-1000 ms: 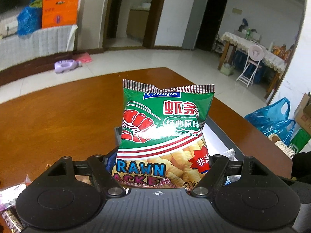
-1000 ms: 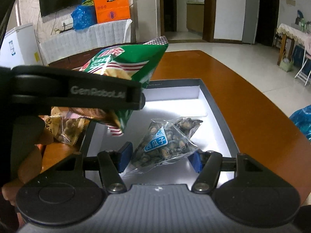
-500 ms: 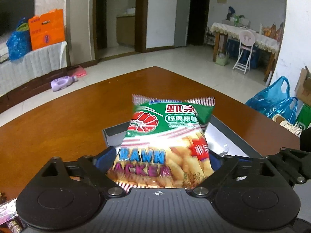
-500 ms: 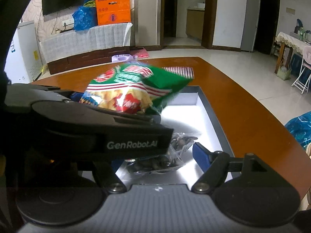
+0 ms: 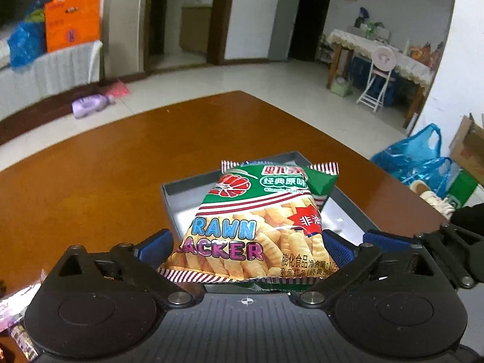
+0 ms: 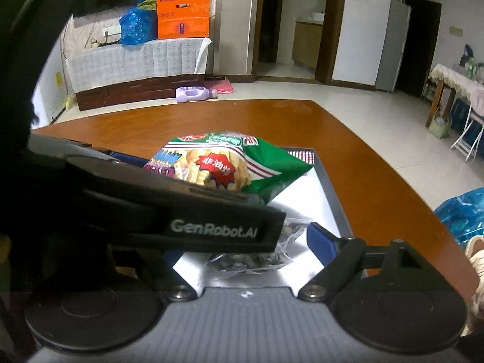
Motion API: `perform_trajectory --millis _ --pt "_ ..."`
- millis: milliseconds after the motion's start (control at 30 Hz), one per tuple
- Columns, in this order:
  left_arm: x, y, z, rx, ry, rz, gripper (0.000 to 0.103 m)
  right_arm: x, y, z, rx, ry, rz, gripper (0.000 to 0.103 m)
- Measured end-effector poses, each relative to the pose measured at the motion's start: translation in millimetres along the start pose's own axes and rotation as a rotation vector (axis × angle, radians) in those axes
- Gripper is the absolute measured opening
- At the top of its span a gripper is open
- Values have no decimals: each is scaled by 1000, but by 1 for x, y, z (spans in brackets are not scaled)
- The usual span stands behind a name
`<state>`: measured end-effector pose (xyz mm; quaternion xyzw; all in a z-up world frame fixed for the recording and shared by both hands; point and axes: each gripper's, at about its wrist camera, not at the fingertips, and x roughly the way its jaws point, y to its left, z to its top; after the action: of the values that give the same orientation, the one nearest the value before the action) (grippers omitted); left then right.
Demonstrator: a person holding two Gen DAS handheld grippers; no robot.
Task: Organize snacks
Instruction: 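Release the Prawn Cracker bag into the box with the left tool while the right tool opens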
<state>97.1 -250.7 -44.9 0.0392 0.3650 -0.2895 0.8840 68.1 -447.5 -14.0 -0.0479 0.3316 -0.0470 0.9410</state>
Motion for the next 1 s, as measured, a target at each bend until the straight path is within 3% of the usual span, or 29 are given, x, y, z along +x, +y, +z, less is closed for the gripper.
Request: perform_trajectory --millis 133,300,400,533,767,900,1000 --pt "-4 8 2 -70 71 -77 103 -6 5 4 -18 -5 -16 88" --pt "-12 27 1 -166 90 -146 103 -15 -1 4 42 -70 -62 90" --pt "-17 27 0 -134 76 -115 103 -12 -7 4 114 -40 -20 90" --pt "-18 22 0 -79 39 -37 103 -11 -3 3 107 -19 -35 90" --pt "-31 -11 9 65 -99 34 103 -21 -11 3 152 -3 38 90" --pt "-25 -28 11 137 -65 -18 103 -25 -17 2 192 -27 70 90" --pt "-17 -31 11 126 -62 18 103 -26 -23 2 221 -35 93 90"
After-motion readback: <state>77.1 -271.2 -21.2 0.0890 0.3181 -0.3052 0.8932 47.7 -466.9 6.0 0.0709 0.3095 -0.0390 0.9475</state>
